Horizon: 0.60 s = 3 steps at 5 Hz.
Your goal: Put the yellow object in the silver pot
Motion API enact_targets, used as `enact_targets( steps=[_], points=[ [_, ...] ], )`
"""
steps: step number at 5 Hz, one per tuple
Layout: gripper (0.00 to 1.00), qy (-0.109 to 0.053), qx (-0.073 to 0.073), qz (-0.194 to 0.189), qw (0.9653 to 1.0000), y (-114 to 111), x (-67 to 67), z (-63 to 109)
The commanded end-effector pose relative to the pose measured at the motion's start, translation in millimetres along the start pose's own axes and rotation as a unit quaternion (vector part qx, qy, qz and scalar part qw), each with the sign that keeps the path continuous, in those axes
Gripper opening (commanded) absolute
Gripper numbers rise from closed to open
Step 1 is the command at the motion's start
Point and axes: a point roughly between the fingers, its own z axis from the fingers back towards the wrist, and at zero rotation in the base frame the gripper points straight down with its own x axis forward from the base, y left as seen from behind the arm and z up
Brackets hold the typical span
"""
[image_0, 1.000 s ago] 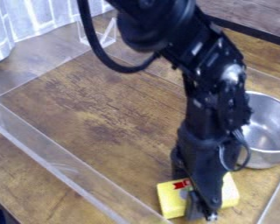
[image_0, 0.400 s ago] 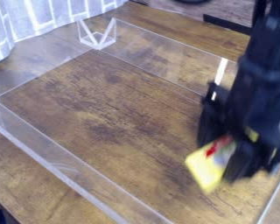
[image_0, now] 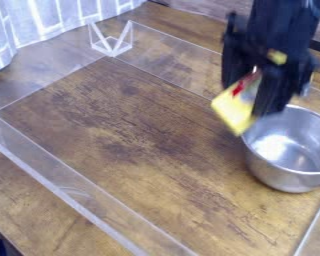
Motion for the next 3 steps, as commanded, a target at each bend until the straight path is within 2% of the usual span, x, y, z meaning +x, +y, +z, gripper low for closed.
enact_targets(
  steps=[1,2,3],
  points=[
    [0.00,-0.032,0.001,-0.001,0.9995,10.7,8.5,-1.5],
    [0.00,-0.035,-0.004,-0.027,0.9990,11.9,16.9,-14.7],
    [0.00,-0.033,0.002,0.010,0.9994,18.8,25.5,-14.1]
  ],
)
